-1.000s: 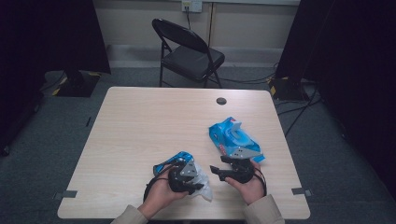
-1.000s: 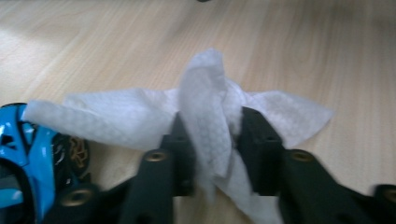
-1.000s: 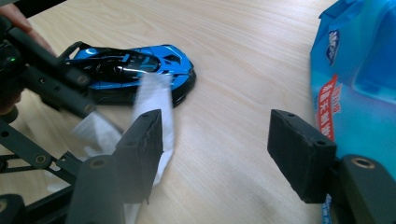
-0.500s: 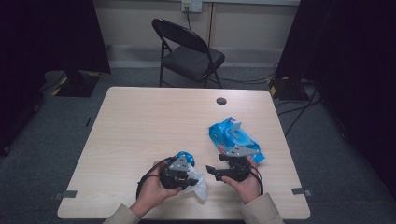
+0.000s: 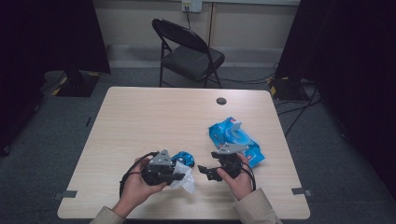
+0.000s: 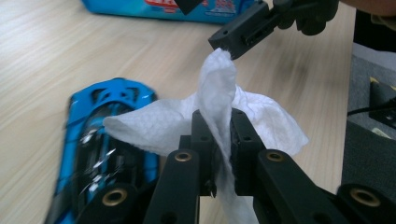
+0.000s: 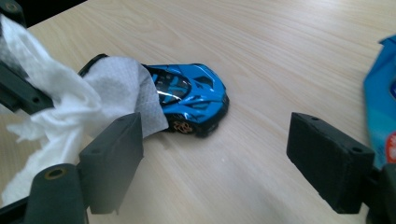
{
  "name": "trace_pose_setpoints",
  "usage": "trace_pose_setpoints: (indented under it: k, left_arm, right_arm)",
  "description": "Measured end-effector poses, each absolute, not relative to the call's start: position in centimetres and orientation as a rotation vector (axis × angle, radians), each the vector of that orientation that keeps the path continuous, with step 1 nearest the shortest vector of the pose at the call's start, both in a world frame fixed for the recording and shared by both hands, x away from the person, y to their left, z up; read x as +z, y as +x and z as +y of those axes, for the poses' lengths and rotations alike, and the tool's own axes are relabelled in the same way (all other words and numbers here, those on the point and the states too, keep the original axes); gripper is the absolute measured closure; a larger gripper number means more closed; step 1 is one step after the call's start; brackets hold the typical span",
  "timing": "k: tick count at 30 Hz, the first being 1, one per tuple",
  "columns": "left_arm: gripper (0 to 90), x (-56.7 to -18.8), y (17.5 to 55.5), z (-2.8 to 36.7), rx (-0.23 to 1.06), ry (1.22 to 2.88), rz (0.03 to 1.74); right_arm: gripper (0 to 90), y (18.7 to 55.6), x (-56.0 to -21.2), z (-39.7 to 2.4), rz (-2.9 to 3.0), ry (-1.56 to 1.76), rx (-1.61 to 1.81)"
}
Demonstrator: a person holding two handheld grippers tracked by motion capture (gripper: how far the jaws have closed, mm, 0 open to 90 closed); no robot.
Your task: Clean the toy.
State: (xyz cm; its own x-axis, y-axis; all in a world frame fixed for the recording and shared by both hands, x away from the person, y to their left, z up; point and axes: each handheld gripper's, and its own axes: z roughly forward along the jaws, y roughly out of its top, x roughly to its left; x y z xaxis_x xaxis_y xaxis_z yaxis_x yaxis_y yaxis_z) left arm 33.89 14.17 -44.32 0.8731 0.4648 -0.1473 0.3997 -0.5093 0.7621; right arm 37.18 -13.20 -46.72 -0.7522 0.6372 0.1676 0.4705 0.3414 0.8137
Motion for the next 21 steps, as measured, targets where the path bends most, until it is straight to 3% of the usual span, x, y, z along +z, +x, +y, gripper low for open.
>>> trace_pose_setpoints:
  k: [13, 21]
  left_arm:
    - [83.3, -43.6, 32.7, 22.4, 0.228, 2.057, 0.846]
    - [83.2, -45.1, 32.1, 25.7, 0.266, 2.037, 0.976]
  right_arm:
    - [18.1, 39.4, -47.0, -7.6, 2.531, 0.877, 1.381]
    - [18.1, 39.9, -48.0, -4.2, 2.603, 0.783, 1.357]
